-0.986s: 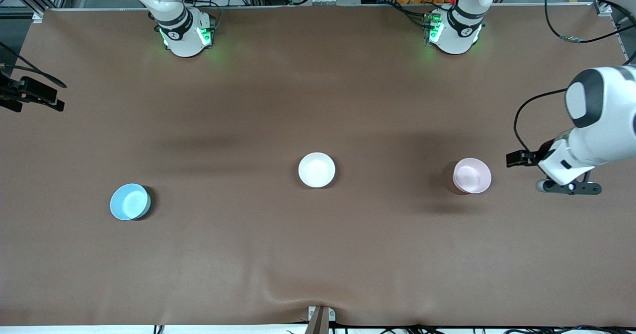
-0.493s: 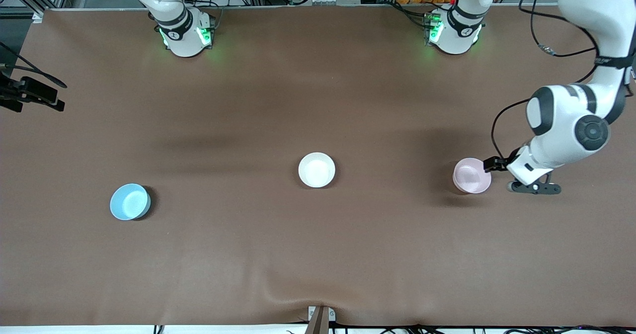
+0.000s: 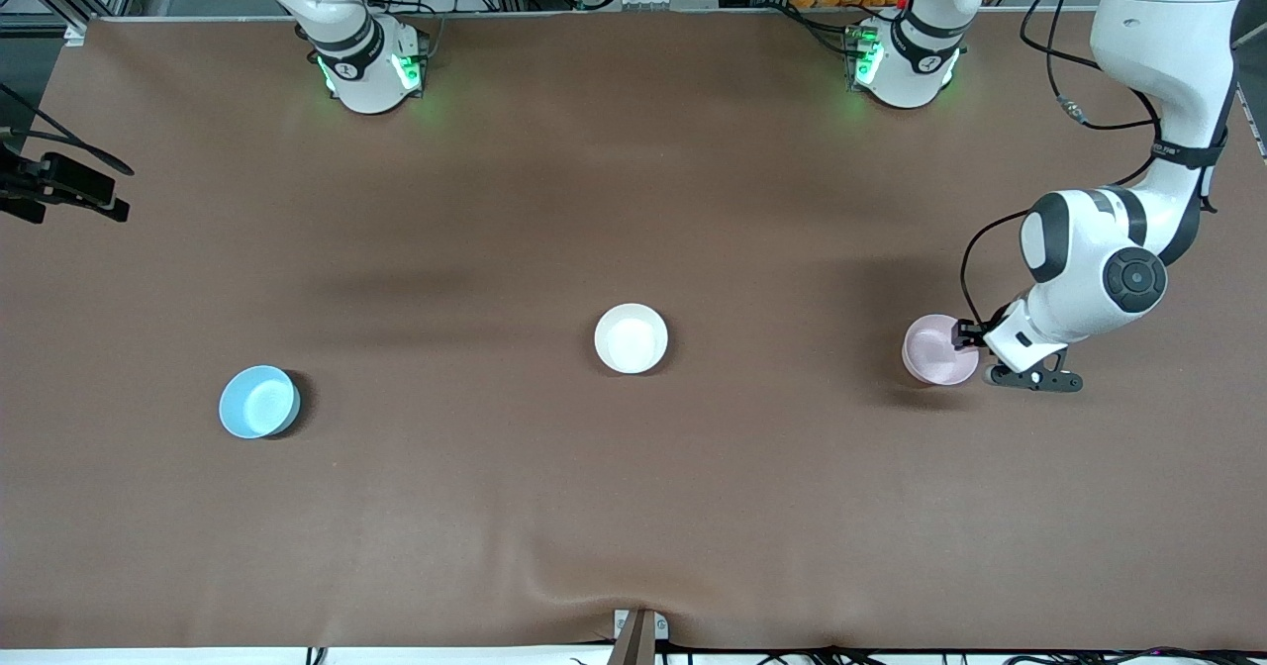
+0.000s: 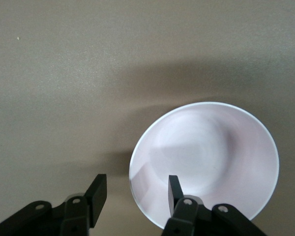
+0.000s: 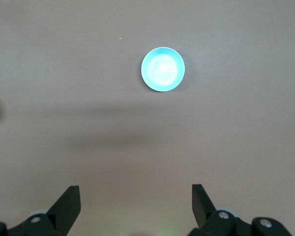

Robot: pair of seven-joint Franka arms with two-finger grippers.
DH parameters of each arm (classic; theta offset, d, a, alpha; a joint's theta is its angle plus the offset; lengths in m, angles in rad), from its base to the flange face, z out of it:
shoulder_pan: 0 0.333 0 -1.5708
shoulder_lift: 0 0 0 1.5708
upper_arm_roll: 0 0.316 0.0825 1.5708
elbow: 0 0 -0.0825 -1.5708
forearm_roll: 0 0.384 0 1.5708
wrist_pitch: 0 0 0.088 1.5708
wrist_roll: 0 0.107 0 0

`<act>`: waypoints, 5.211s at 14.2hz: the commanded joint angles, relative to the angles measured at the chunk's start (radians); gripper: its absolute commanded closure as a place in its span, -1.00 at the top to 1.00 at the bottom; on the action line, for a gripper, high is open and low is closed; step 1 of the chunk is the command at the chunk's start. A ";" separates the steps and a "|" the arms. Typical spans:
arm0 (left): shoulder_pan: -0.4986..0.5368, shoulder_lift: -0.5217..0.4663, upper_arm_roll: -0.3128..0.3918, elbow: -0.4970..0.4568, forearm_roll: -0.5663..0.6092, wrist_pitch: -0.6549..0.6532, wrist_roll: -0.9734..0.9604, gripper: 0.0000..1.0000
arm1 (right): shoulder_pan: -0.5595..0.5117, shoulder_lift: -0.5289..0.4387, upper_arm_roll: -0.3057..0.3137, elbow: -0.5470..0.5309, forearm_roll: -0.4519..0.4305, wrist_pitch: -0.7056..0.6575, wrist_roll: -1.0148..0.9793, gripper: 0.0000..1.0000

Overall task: Stack pink and blue bowls on white bowl
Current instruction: 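Reach the left gripper down to the pink bowl rim and grasp it, then carry the pink bowl with the left gripper onto the white bowl, then release the pink bowl and withdraw the left gripper while the right gripper reaches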

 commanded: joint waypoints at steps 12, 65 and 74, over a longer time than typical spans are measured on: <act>0.007 -0.012 -0.080 0.044 -0.093 0.002 -0.013 -1.00 | -0.022 -0.009 0.009 -0.042 -0.003 0.020 -0.017 1.00; -0.424 0.252 -0.284 0.464 -0.075 0.003 -0.871 1.00 | -0.131 0.588 0.010 -0.244 -0.056 0.903 -0.035 1.00; -0.167 0.108 -0.283 0.481 0.040 -0.164 -0.659 1.00 | -0.130 0.607 0.015 -0.243 -0.045 0.911 -0.020 -1.00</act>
